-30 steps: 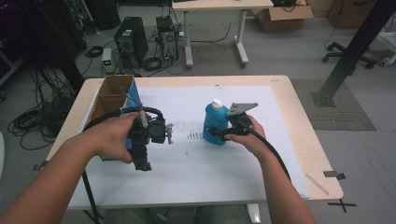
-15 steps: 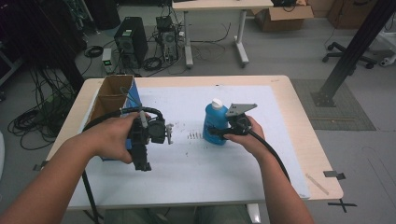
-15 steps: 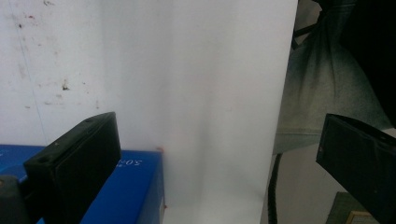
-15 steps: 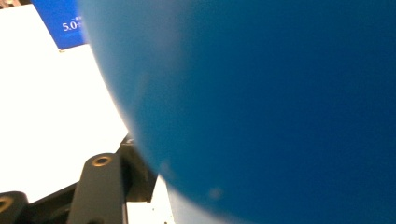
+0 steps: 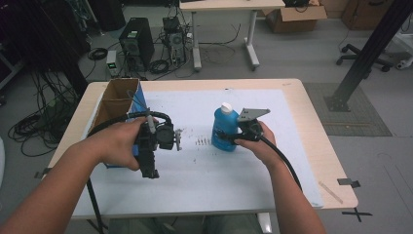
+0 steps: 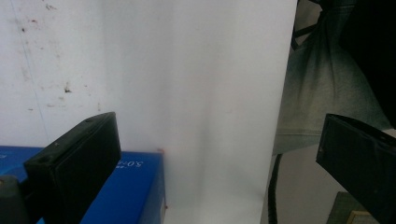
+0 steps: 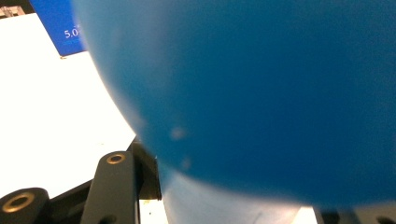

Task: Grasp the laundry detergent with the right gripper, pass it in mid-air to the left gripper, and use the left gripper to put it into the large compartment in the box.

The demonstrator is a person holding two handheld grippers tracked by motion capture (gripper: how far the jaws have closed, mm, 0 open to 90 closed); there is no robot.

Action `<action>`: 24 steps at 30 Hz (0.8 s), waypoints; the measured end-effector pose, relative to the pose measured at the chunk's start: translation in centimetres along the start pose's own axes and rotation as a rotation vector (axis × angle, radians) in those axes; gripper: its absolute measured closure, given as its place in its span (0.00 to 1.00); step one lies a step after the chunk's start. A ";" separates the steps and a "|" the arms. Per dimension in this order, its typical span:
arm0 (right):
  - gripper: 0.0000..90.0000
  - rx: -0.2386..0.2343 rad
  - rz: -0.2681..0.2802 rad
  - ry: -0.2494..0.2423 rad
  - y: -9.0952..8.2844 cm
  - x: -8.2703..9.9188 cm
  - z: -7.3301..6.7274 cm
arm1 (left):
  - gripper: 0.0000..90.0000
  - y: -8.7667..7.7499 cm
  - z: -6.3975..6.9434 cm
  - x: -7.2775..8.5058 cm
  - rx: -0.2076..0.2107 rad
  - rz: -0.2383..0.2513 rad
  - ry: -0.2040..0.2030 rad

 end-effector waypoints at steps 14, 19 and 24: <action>0.51 -0.067 0.008 -0.077 -2.2 -2.9 -1.5 | 0.00 -0.8 -0.6 0.0 -0.005 0.013 -0.010; 0.51 -0.136 -0.026 -0.147 -3.3 -4.4 -3.3 | 0.00 -1.4 -0.9 -0.2 -0.009 0.019 -0.007; 0.51 -0.200 -0.039 -0.198 -3.5 -5.2 -5.0 | 0.00 -1.8 -1.2 -0.6 -0.015 0.022 -0.005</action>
Point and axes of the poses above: each handheld gripper's, and its own axes: y roughly forward along the jaws, x roughly out of its underside, z roughly to its right, the point moved 6 cm from there along y, roughly forward along the jaws, and after that the axes turned 8 degrees about -x, right-handed, at the moved point
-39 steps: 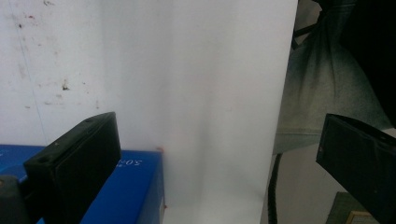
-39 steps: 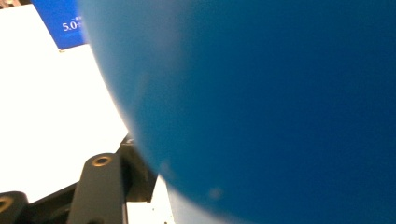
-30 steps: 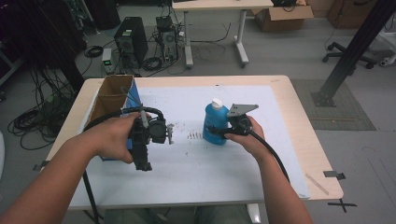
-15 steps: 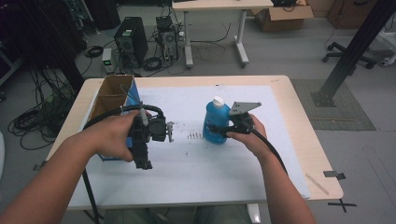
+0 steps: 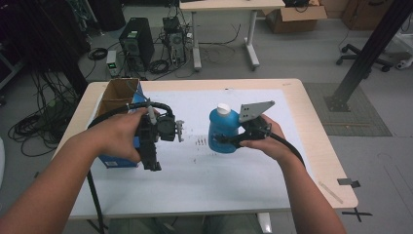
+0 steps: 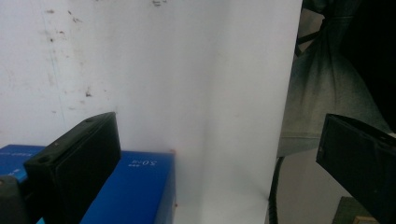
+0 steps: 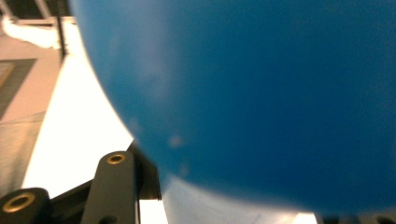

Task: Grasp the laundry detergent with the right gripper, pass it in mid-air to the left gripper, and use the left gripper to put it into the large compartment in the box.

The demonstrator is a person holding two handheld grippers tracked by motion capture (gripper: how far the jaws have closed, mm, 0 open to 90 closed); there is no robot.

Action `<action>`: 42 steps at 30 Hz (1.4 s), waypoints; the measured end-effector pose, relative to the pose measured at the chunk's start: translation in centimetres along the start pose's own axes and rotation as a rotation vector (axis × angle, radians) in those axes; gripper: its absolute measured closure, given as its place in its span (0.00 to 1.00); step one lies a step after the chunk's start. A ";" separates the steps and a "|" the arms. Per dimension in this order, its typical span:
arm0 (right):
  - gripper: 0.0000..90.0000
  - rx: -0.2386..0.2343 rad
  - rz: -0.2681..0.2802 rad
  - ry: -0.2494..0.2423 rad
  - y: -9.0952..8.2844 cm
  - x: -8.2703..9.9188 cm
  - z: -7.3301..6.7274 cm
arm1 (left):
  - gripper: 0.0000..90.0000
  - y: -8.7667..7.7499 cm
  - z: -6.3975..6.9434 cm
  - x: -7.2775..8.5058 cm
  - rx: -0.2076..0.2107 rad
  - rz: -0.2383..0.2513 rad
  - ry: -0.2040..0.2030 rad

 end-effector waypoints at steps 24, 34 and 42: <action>0.50 -0.194 -0.016 -0.080 4.9 -0.5 -4.9 | 0.00 -1.6 -0.7 -2.2 0.000 0.019 0.025; 0.50 -0.206 -0.025 -0.104 7.7 -1.3 -6.0 | 0.00 -1.5 -0.7 -2.8 0.006 0.017 0.033; 0.50 -0.199 -0.036 -0.100 9.4 -1.8 -6.3 | 0.00 -1.5 -0.5 -3.1 0.006 0.014 0.041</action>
Point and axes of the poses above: each handheld gripper's, and its own axes: y roughly forward along the jaws, x roughly out of its underside, z roughly to its right, the point moved 6 cm from there along y, roughly forward along the jaws, and after that the axes turned 8 degrees about -x, right-handed, at the moved point
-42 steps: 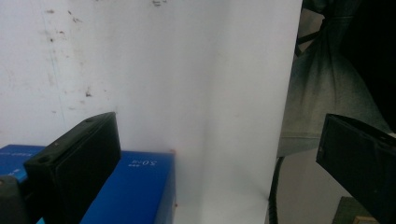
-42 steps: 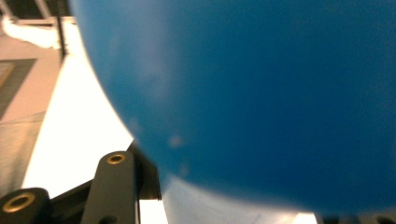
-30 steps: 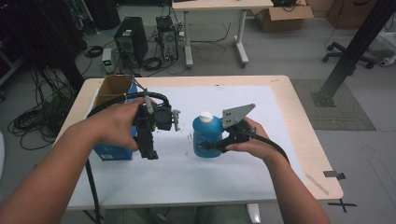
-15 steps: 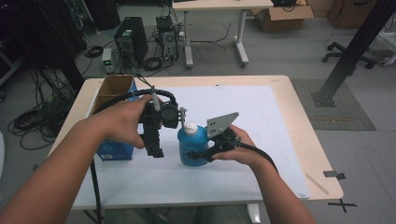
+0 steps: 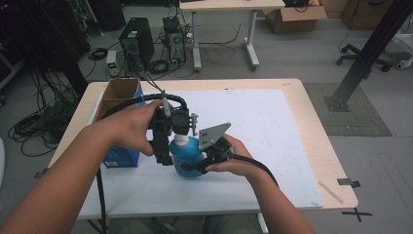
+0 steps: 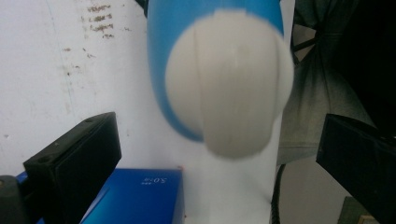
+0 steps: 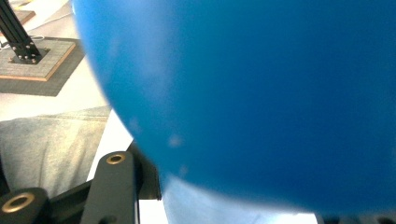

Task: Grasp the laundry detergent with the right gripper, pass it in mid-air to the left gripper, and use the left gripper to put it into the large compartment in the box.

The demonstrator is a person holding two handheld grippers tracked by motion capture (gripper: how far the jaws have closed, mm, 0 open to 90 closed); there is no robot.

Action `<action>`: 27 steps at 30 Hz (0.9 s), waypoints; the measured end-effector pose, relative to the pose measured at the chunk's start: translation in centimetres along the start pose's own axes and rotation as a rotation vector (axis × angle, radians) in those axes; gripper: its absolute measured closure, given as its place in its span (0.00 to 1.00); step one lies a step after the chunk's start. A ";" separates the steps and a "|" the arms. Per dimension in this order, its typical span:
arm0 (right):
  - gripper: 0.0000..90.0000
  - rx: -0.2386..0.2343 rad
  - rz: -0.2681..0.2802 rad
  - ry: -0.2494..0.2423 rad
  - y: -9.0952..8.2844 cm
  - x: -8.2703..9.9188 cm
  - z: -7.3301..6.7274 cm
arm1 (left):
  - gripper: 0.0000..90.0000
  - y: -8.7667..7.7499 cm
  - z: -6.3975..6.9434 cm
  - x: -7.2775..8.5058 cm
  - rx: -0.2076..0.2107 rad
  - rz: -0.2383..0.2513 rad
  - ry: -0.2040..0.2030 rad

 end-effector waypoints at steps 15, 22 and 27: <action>0.50 0.008 0.015 -0.027 1.4 -1.8 -0.1 | 0.00 0.3 0.3 -0.3 -0.003 -0.006 0.007; 0.50 0.005 0.018 -0.008 1.3 -1.9 -0.1 | 0.00 0.5 0.4 -0.4 -0.005 -0.010 0.011; 0.50 0.014 0.014 -0.003 1.3 -1.9 0.0 | 0.00 0.8 0.3 -0.6 -0.015 -0.015 0.010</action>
Point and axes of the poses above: each handheld gripper's, and its own axes: y roughly forward along the jaws, x roughly out of its underside, z roughly to its right, the point moved 6 cm from there along y, roughly forward along the jaws, and after that the axes turned 8 degrees about -x, right-handed, at the moved point
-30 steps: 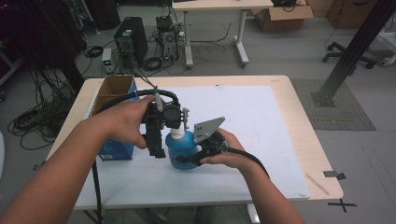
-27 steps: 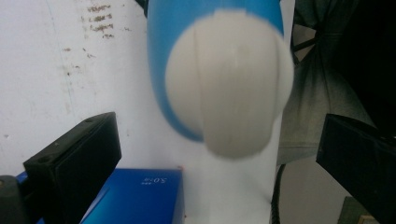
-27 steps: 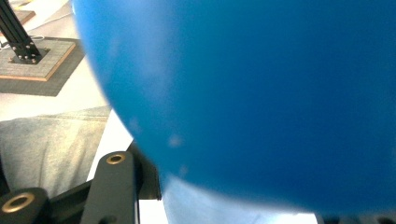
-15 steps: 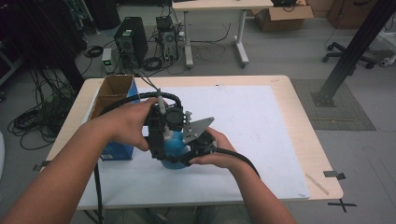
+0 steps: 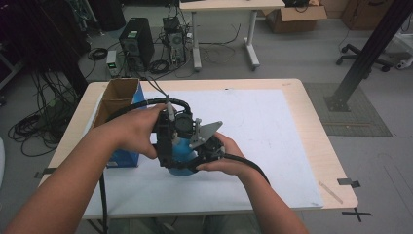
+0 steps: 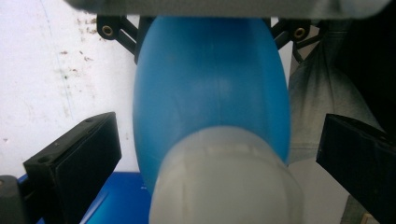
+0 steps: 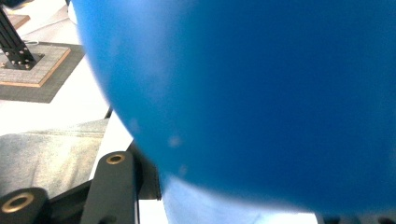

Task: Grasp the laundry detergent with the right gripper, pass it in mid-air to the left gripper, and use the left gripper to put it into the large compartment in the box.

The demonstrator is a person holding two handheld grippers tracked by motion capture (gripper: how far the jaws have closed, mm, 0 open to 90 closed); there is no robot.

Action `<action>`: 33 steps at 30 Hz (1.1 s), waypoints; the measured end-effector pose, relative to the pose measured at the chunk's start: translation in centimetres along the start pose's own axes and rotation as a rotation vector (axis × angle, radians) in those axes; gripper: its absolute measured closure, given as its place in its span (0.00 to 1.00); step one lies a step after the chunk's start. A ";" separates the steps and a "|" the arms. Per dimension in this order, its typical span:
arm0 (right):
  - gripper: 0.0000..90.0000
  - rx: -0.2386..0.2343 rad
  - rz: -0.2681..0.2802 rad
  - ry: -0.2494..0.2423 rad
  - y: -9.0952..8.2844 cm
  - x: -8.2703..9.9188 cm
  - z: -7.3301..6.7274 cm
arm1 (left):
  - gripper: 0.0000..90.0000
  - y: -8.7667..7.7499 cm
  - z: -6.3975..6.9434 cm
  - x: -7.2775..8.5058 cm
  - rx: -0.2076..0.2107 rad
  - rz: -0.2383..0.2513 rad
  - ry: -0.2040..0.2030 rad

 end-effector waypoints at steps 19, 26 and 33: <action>0.50 0.001 0.018 -0.005 0.3 -0.3 0.3 | 0.09 0.4 -0.1 0.1 -0.025 0.000 -0.003; 0.50 -0.008 0.017 0.015 0.2 -0.3 0.2 | 0.17 0.2 -0.1 0.2 -0.028 0.005 -0.002; 0.50 -0.005 0.018 0.022 0.2 -0.3 0.2 | 0.23 0.1 -0.1 0.1 -0.030 0.011 0.001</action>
Point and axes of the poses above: each handheld gripper's, and its own axes: y roughly forward along the jaws, x roughly out of its underside, z roughly to its right, the point moved 6 cm from there along y, roughly forward along the jaws, and after that the axes turned 8 degrees about -x, right-handed, at the moved point
